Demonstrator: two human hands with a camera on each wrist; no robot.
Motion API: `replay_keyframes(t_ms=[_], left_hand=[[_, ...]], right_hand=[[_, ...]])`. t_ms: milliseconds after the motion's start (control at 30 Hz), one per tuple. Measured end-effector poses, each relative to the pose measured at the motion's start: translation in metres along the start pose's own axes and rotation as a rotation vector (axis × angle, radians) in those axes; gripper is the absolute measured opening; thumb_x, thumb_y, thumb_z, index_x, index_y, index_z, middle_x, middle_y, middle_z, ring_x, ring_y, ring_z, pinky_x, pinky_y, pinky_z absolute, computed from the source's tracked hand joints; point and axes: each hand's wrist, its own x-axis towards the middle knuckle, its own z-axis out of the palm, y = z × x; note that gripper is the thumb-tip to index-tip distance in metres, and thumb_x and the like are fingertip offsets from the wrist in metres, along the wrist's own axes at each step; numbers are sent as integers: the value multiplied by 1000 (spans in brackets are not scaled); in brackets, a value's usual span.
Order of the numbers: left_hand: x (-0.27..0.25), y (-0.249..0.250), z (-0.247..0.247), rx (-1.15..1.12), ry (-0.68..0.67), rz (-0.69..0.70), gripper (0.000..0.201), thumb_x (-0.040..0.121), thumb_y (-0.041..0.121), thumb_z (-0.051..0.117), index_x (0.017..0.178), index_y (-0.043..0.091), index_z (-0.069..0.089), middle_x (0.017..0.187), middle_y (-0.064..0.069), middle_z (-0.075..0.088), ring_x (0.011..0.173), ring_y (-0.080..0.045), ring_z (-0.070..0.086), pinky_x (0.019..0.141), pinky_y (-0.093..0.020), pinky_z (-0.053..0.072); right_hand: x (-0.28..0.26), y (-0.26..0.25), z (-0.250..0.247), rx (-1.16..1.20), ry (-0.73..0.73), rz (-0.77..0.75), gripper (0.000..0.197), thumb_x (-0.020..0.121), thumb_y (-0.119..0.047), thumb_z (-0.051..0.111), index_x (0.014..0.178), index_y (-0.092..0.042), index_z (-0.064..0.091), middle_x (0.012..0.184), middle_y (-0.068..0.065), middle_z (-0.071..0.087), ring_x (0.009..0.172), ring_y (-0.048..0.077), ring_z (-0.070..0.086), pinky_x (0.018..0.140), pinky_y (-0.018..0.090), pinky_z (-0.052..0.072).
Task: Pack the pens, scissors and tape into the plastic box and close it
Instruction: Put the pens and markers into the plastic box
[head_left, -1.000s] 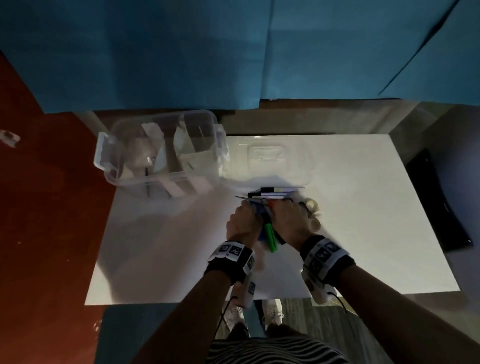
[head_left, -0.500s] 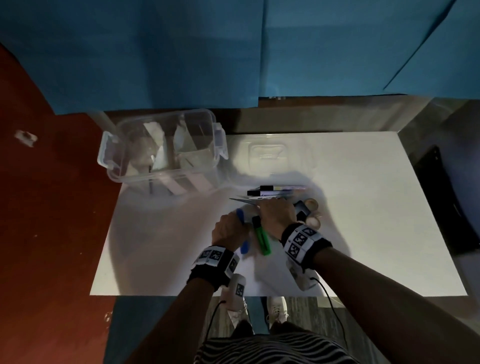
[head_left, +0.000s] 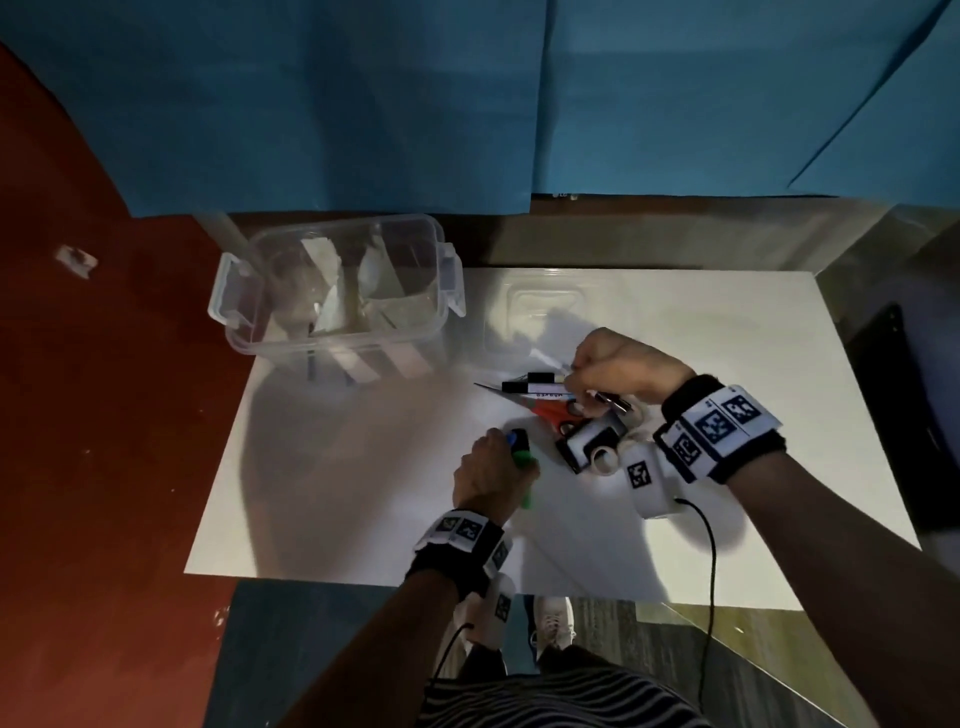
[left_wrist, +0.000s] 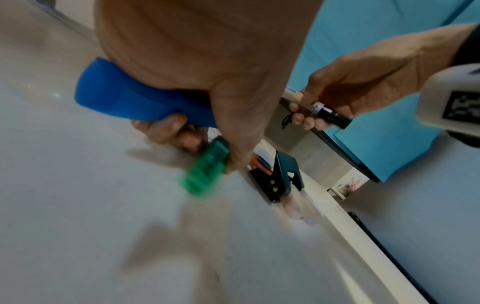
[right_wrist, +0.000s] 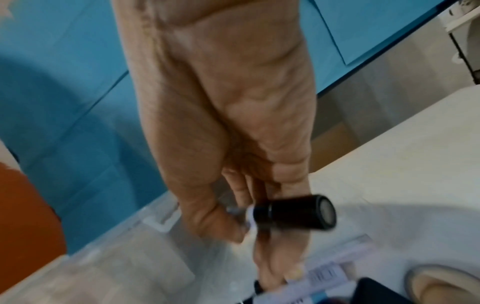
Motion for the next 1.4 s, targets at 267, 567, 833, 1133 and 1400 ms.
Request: replay_keyframes(t_ms=[267,567,833,1133,1400], left_hand=[[24,-14,-33,-141,4,25,32,83,35,64,96,7,54,96,-14,63,87,-35,62,64,-31,41],[35,-6,-52,-746,-164,-27,22,99,26,53,98,5,57,91,-25,72,74,-28,67,65,-35,52],[29,1,-78,-1044,-285,-78,13,94,-8,48,102,2,49,86,-16,63,80,-25,68,75,-42,58],[11,5,-154,-960,-205,76,33,93,-7,55,125,-3,52,115,-25,68,100,-39,71,77,-36,63],[30,-36,-266,-676,228,69,15,96,14,60,98,0,65,94,-17,76,44,-14,65,41,-25,44]], right_hand=[[45,23,54,-341,229,-241,9,92,-8,53,92,0,57,96,19,57,96,32,57,71,29,33],[62,21,78,-548,237,-319,25,91,-4,51,114,-4,62,113,17,53,110,33,50,89,46,47],[71,10,80,-622,257,-311,18,91,-4,53,109,-2,57,117,17,51,109,32,50,85,42,45],[81,12,77,-662,218,-346,41,90,-37,64,112,-4,55,120,12,43,112,30,43,80,40,46],[32,-40,16,-130,542,-398,19,99,-29,47,111,-14,45,84,11,56,72,32,54,61,35,35]])
